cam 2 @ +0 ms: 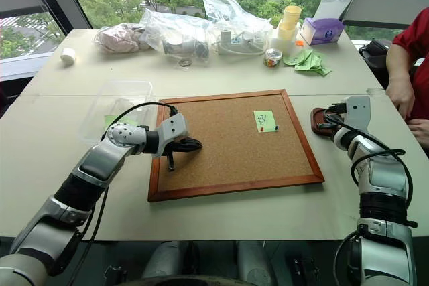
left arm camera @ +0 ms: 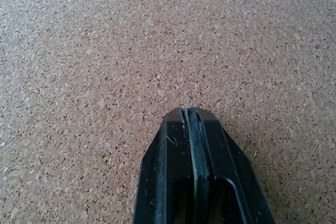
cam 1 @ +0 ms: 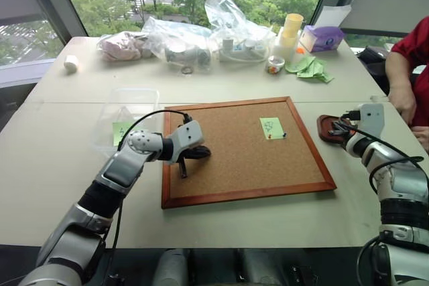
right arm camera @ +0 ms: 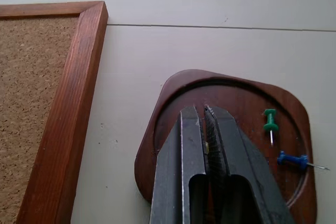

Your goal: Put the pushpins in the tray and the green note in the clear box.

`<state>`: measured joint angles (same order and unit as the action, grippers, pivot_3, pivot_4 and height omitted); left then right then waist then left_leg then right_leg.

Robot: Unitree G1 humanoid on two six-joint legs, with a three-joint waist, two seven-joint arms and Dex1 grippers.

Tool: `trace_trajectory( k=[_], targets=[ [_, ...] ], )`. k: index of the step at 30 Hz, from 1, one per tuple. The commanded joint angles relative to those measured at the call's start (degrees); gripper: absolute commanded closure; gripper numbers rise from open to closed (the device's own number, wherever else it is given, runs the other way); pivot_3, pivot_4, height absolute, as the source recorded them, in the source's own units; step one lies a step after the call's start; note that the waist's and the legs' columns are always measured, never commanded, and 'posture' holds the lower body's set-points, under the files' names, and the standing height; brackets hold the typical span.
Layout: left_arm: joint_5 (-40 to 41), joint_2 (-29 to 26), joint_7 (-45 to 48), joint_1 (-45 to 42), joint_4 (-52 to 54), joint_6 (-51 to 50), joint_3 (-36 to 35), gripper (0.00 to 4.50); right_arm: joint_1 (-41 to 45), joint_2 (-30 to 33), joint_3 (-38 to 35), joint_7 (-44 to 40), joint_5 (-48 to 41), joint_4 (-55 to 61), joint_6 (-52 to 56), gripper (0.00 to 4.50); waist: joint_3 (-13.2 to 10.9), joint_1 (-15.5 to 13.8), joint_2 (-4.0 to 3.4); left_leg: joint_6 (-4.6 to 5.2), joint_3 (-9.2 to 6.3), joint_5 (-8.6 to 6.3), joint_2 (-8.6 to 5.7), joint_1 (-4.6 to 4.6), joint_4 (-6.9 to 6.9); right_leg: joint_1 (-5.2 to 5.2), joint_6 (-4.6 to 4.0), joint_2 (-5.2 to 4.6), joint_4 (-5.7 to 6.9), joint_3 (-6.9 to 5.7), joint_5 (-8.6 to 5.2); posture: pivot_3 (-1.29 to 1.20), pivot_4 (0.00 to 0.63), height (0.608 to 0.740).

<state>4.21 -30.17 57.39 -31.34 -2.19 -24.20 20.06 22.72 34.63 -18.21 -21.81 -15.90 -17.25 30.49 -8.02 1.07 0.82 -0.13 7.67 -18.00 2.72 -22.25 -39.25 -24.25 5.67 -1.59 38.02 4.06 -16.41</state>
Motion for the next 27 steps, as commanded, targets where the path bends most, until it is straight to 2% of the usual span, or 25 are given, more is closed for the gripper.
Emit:
trace_trajectory(
  k=[1, 5, 6, 7, 18, 24, 27],
  targets=[
    [-1.1, 0.0, 0.7, 0.3, -0.9, -0.2, 1.4, 4.50, 1.5, 0.2, -0.8, 0.5, 0.2, 0.1, -1.4, 2.52, 0.0, 0.0, 0.00, 0.00, 0.00, 0.00, 0.00, 0.00, 0.00, 0.00, 0.00, 0.00, 0.00, 0.00, 0.00, 0.00, 0.150, 0.738],
    [-1.1, 0.0, 0.6, 0.5, -0.6, -0.5, 1.3, 4.50, 1.6, 0.1, -0.9, 1.1, 0.0, 0.1, -1.6, 0.44, 0.0, 0.0, 0.00, 0.00, -0.01, 0.00, 0.01, 0.00, 0.00, 0.00, 0.00, 0.01, 0.00, 0.00, 0.00, 0.00, 0.150, 0.738],
    [-1.0, 0.0, 0.6, 0.6, -0.6, -0.6, 1.2, 4.50, 1.6, 0.0, -1.1, 1.2, -0.1, 0.1, -1.6, 0.44, 0.0, 0.0, 0.00, 0.00, 0.00, 0.00, 0.01, 0.00, 0.00, 0.00, 0.00, 0.00, 0.00, 0.00, 0.00, 0.00, 0.150, 0.738],
    [-1.0, 0.1, 0.5, 0.6, -0.6, -0.7, 1.2, 4.50, 1.7, -0.1, -1.3, 1.2, -0.5, 0.0, -1.4, 0.20, 0.0, 0.0, 0.00, 0.00, 0.00, 0.00, 0.00, 0.00, 0.00, 0.00, 0.00, 0.00, 0.00, 0.00, 0.00, 0.00, 0.150, 0.738],
    [-1.3, 0.5, 0.3, 0.4, -1.0, -0.5, 1.3, 4.50, 5.6, -2.3, -9.3, 6.7, -6.4, -3.5, 1.0, 0.20, 0.0, -0.1, 0.00, 0.00, 0.00, 0.00, 0.00, -0.01, 0.00, 0.00, 0.00, -0.02, 0.00, 0.00, 0.00, 0.00, 0.150, 0.738],
    [-1.5, 0.7, 0.3, 0.6, -0.8, -0.4, 1.4, 4.50, 4.6, -1.7, -7.6, 5.5, -5.0, -4.1, -0.6, 0.20, 0.0, -0.1, 0.00, 0.00, 0.00, 0.00, -0.01, -0.01, 0.00, 0.00, 0.00, -0.02, -0.01, 0.00, 0.00, 0.00, 0.150, 0.738],
    [-1.5, 0.3, 0.3, 0.8, -0.6, -0.5, 1.1, 4.50, 0.8, -0.9, -5.3, -0.8, -6.6, 4.1, -1.3, 0.20, 0.0, -0.3, 0.00, 0.00, -0.01, 0.00, -0.01, -0.01, 0.00, 0.00, 0.00, -0.01, -0.01, 0.00, 0.00, 0.00, 0.150, 0.738]
  ],
)
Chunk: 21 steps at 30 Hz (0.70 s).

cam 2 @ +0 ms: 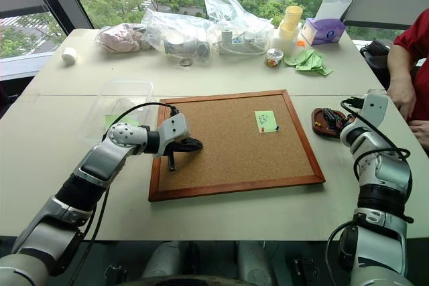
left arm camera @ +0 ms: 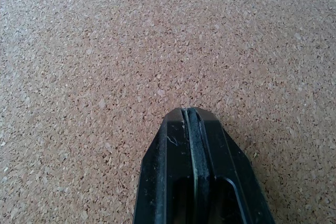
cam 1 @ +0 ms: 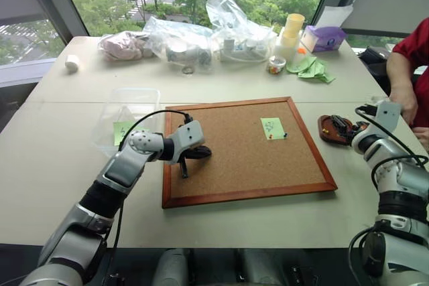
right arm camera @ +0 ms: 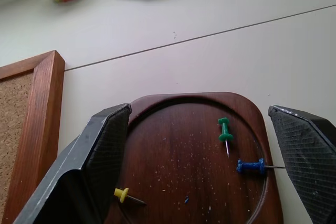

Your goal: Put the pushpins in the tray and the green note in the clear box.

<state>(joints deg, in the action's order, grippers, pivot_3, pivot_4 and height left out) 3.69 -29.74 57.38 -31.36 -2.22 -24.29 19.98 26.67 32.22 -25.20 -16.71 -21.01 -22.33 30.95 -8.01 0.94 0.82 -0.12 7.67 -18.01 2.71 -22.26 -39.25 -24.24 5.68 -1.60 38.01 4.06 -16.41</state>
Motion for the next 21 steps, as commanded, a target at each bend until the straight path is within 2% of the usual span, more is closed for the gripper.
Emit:
trace_trajectory(
  k=[1, 4, 7, 14, 21],
  targets=[
    [-0.9, -0.4, 0.4, 1.0, -0.3, -0.5, 1.0, 4.50, -5.7, 2.0, 3.3, -9.1, -2.5, 14.2, -1.1, 0.20, 0.0, -0.2, 0.00, 0.00, -0.02, 0.00, 0.00, -0.01, 0.00, 0.00, 0.00, 0.00, 0.00, 0.00, 0.00, 0.00, 0.150, 0.738],
    [-0.9, -1.1, 0.6, 1.3, -0.1, -0.5, 0.7, 4.50, -12.4, 2.1, 6.6, -14.0, -6.3, 28.0, 2.9, 0.20, 0.0, 0.0, -0.01, 0.02, -0.08, -0.01, 0.02, -0.04, 0.02, -0.01, 0.01, 0.04, -0.01, -0.01, -0.01, 0.00, 0.150, 0.738],
    [-0.9, -1.3, 0.6, 1.3, -0.1, -0.4, 0.8, 4.50, -16.0, 1.2, 9.2, -15.5, -7.0, 33.9, 4.0, 0.20, 0.0, 0.2, 0.00, 0.18, -0.11, -0.10, 0.05, -0.03, 0.01, -0.01, 0.01, 0.06, 0.01, -0.02, -0.01, 0.00, 0.150, 0.738],
    [-1.0, -0.8, 0.8, 0.7, -0.7, -0.3, 1.2, 4.50, -15.0, -1.8, 13.3, -14.1, -5.2, 32.6, 2.6, 0.20, 0.0, 0.0, 0.02, 0.27, -0.10, -0.16, 0.02, -0.02, 0.00, -0.02, 0.00, 0.06, 0.01, -0.03, -0.01, 0.00, 0.150, 0.738],
    [-1.3, -1.1, 1.0, 1.2, -1.1, 0.3, 1.4, 4.50, -13.1, -2.9, 15.4, -15.5, -2.9, 26.0, -1.5, 0.20, 0.0, 0.1, 0.02, 0.27, -0.09, -0.16, 0.02, -0.02, 0.00, -0.02, -0.01, 0.08, 0.00, -0.03, -0.01, 0.00, 0.150, 0.738]
  ],
)
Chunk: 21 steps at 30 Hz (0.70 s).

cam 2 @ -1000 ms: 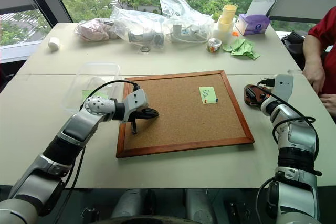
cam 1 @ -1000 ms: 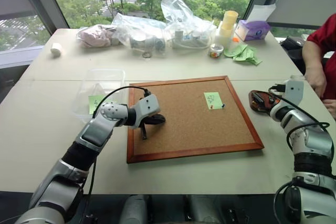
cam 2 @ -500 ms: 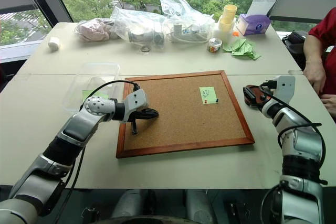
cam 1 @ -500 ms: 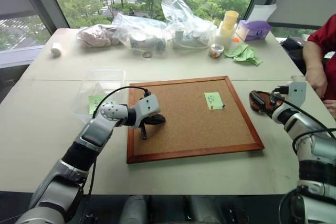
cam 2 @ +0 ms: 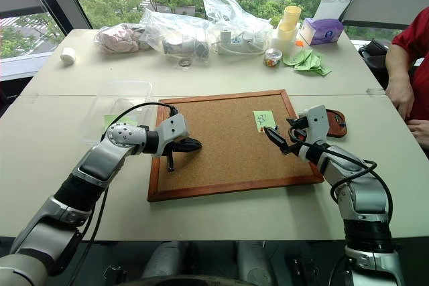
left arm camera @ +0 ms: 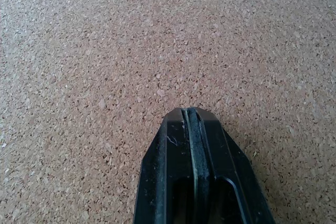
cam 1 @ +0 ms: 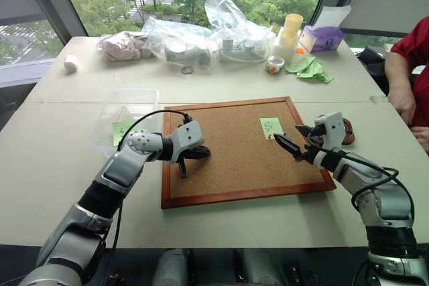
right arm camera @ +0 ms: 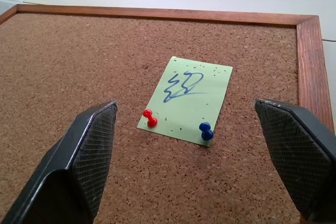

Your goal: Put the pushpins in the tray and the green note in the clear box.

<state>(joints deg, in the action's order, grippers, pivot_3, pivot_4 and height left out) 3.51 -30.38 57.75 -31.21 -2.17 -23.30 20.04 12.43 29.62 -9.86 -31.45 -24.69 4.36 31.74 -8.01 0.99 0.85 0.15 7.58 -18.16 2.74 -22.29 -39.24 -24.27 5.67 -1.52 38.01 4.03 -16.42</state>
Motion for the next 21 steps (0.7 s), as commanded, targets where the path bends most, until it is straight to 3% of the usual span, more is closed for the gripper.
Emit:
trace_trajectory(
  k=[1, 3, 10, 21],
  targets=[
    [-1.1, -0.5, 0.6, 1.1, -1.1, -0.7, 1.3, 4.50, 1.4, -0.4, 0.2, -0.8, 0.9, -1.0, -2.4, 0.44, 0.0, 0.0, 0.00, 0.00, 0.00, 0.00, 0.00, 0.00, 0.00, -0.01, 0.00, 0.00, 0.00, 0.00, 0.00, 0.00, 0.150, 0.738],
    [-1.2, -0.4, 0.5, 1.1, -1.1, -0.8, 1.2, 4.50, 1.8, -0.6, 0.7, -0.7, 1.3, -1.6, -2.4, 0.98, 0.0, 0.0, 0.00, -0.01, 0.01, 0.01, 0.00, 0.00, 0.00, -0.01, 0.00, -0.01, 0.00, 0.01, 0.00, 0.00, 0.150, 0.738],
    [-1.3, -0.4, 0.6, 1.3, -0.9, -0.9, 1.1, 4.50, 2.7, -2.0, 1.0, -0.1, 2.5, -4.4, -3.9, 4.39, 0.0, 0.0, 0.00, -0.06, 0.01, 0.03, 0.00, 0.00, 0.00, -0.01, 0.00, -0.01, 0.00, 0.01, 0.00, 0.00, 0.150, 0.738],
    [-1.6, -0.4, 0.6, 1.1, -1.1, -0.7, 1.2, 4.50, 2.8, -2.9, -0.8, 0.6, 1.7, -3.5, -5.6, 4.46, 0.0, 0.0, 0.00, -0.09, 0.01, 0.05, 0.01, 0.00, 0.00, -0.01, 0.00, -0.01, 0.01, 0.00, 0.00, 0.00, 0.150, 0.738]
  ],
)
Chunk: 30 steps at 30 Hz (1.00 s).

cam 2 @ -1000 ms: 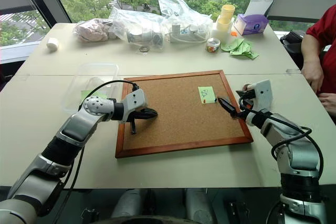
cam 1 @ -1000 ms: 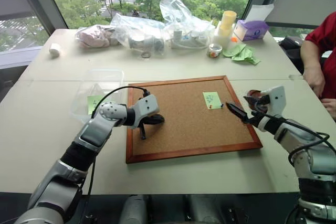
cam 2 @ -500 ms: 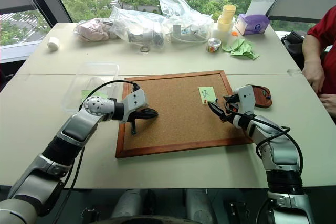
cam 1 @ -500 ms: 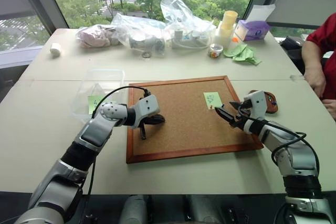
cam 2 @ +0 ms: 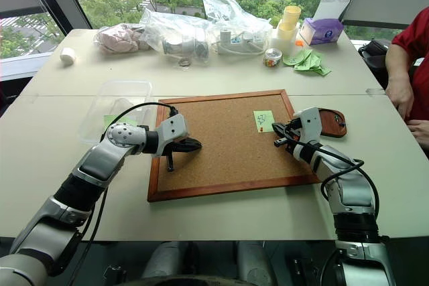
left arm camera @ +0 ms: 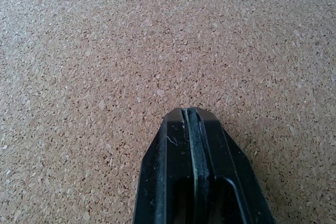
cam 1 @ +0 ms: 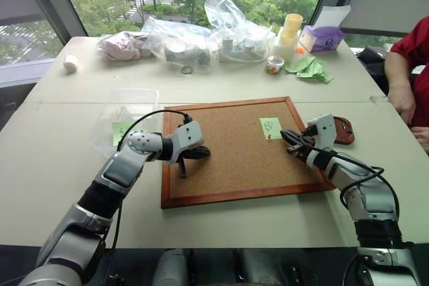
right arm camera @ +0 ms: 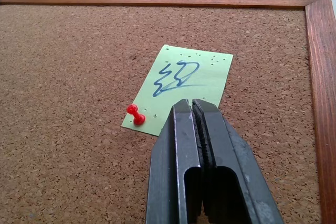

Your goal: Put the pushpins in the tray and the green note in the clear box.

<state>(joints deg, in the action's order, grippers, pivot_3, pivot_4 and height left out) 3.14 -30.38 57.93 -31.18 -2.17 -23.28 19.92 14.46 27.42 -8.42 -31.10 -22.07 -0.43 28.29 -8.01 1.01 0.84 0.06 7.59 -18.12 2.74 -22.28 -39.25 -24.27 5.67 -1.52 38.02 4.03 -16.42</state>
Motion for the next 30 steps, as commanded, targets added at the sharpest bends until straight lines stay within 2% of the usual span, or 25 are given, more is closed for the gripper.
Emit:
trace_trajectory(
  k=[1, 6, 13, 16, 18, 21, 22, 30],
  targets=[
    [-1.2, -0.3, 0.4, 1.1, -1.2, -0.7, 1.4, 4.50, 0.9, -0.9, -2.9, 0.3, -1.4, 1.9, -2.8, 4.46, 0.0, 0.0, 0.00, 0.00, 0.00, 0.00, 0.00, 0.00, 0.00, 0.00, 0.00, 0.00, 0.00, 0.00, 0.00, 0.00, 0.150, 0.738],
    [-1.2, -0.4, 0.8, 1.1, -1.2, -0.9, 1.8, 4.50, 1.3, -1.5, -5.4, 0.7, -4.2, 6.2, -2.4, 4.46, 0.0, 0.0, 0.00, -0.01, 0.00, 0.00, 0.00, 0.00, 0.00, 0.00, 0.00, 0.00, 0.00, 0.00, 0.00, 0.00, 0.150, 0.738],
    [-1.2, -0.2, 1.0, 1.0, -1.2, -0.8, 1.9, 4.50, -1.0, -0.3, -5.0, 0.6, -3.4, 7.5, -1.2, 4.46, 0.0, 0.0, 0.00, -0.01, 0.00, 0.00, 0.00, 0.00, 0.00, 0.00, 0.00, -0.01, 0.00, 0.00, 0.00, 0.00, 0.150, 0.738],
    [-1.3, 0.1, 0.9, 0.9, -1.4, -0.8, 2.1, 4.50, -1.6, -0.2, -4.9, 0.2, -2.8, 5.9, -1.6, 3.68, 0.0, 0.0, 0.00, -0.01, 0.00, 0.00, 0.00, 0.00, 0.00, 0.00, 0.00, -0.01, 0.00, 0.00, 0.00, 0.00, 0.150, 0.738],
    [-1.3, 0.2, 0.8, 0.9, -1.5, -0.7, 2.1, 4.50, -1.9, -0.1, -4.3, -0.1, -2.4, 4.8, -1.0, 2.81, 0.0, 0.0, 0.00, 0.00, 0.00, 0.00, 0.00, 0.00, 0.00, 0.00, 0.00, -0.01, 0.00, 0.00, 0.00, 0.00, 0.150, 0.738],
    [-1.2, 0.2, 0.8, 1.0, -1.5, -0.7, 2.1, 4.50, -2.0, -0.2, -3.6, -0.5, -1.9, 3.9, -1.0, 1.16, 0.0, 0.0, 0.00, 0.00, 0.00, 0.00, -0.01, 0.00, 0.00, 0.00, 0.00, -0.01, 0.00, 0.00, 0.00, 0.00, 0.150, 0.738],
    [-1.3, 0.2, 0.8, 1.0, -1.5, -0.7, 2.0, 4.50, -1.9, -0.3, -3.5, -0.6, -1.7, 3.6, -1.2, 0.79, 0.0, 0.0, 0.00, 0.00, 0.00, 0.00, -0.01, 0.00, 0.00, 0.00, 0.00, -0.01, 0.00, 0.00, 0.00, 0.00, 0.150, 0.738],
    [-1.3, 0.3, 0.5, 1.0, -1.7, -0.6, 1.8, 4.50, -0.9, -0.6, -2.4, -1.0, -0.3, 1.4, -2.2, 0.79, 0.0, 0.0, 0.00, 0.00, 0.00, 0.00, -0.01, 0.00, 0.00, 0.00, 0.00, -0.01, 0.00, 0.00, 0.00, 0.00, 0.150, 0.738]
  ],
)
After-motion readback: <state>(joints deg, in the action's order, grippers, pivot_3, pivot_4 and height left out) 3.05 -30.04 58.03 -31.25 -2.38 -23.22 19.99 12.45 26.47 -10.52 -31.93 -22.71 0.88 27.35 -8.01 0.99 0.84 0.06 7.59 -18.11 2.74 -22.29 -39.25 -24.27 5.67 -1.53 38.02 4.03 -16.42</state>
